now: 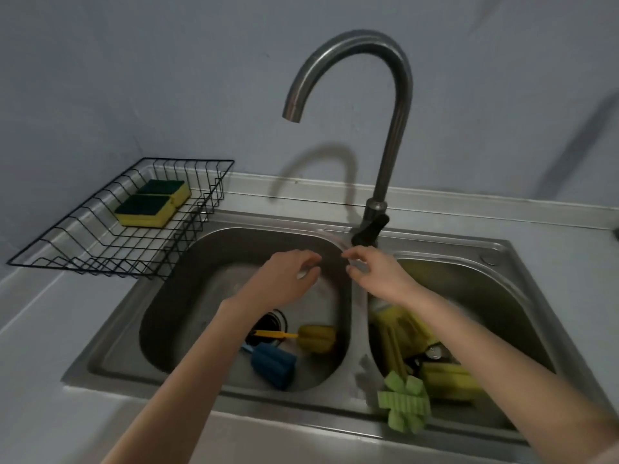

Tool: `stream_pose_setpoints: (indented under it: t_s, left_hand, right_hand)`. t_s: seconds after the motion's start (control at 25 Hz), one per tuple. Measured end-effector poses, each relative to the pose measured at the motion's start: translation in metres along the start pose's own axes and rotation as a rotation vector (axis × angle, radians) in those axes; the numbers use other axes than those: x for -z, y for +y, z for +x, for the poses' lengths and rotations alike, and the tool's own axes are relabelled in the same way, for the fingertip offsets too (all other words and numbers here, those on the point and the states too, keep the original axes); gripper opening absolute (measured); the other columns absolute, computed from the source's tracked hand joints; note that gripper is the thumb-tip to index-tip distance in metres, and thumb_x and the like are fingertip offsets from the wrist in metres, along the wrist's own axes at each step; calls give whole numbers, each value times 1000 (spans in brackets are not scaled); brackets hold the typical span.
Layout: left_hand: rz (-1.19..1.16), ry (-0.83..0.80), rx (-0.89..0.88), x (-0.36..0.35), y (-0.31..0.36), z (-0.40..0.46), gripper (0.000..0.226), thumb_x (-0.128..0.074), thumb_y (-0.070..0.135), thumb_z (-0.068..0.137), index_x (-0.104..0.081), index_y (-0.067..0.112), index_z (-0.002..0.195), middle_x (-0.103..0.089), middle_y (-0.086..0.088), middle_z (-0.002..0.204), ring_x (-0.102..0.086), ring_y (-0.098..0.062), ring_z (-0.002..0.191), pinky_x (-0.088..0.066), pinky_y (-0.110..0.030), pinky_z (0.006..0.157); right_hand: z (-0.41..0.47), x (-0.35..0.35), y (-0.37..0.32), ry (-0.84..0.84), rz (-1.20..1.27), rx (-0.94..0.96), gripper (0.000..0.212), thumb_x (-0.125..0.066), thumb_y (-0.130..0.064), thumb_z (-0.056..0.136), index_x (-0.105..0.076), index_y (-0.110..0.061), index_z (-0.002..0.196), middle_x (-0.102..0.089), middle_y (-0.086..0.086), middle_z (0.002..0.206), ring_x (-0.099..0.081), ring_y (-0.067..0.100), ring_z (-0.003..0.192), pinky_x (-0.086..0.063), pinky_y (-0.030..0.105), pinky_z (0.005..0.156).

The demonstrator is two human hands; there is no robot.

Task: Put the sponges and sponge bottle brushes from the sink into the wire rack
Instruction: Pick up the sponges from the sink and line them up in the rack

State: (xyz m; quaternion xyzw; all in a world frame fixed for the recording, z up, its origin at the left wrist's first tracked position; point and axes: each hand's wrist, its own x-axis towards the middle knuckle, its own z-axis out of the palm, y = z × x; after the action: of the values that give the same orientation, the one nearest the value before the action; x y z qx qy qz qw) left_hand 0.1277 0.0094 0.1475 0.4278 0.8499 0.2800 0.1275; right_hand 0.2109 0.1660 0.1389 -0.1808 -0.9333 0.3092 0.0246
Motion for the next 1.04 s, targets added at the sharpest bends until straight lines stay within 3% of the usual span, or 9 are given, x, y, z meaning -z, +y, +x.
stream_pose_setpoints:
  t_s: [0.2,0.4,0.8,1.04]
  left_hand:
    - [-27,-98,9,-41,41,19,35,-44,22,91,-49,13,124,-59,-10,123,-55,-21,112,-43,-30,96]
    - [-29,-209,16,-82,59,35,35,-43,21,91,-49,11,124,-58,-12,125,-54,-24,113,-41,-31,95]
    - [139,-524,101,-157,67,89,44,-45,23,89,-39,8,131,-48,-19,131,-49,-33,118,-41,-41,98]
    - [251,-752,146,-185,57,97,48,-51,26,85,-39,12,129,-39,-16,137,-42,-36,121,-40,-48,101]
  right_hand:
    - [-12,26,48,26,-16,-37,37,-50,-13,89,-54,-11,126,-59,9,129,-55,24,118,-43,26,90]
    - [-8,28,98,-26,-29,-125,36,-53,-16,88,-56,-12,123,-58,13,129,-54,26,119,-38,27,99]
    - [1,3,179,-155,-68,-355,45,-53,-20,87,-46,-13,131,-47,20,134,-46,33,124,-36,30,101]
    - [-1,-22,192,-276,-56,-310,51,-55,-22,87,-41,-14,135,-41,18,135,-43,34,125,-35,32,102]
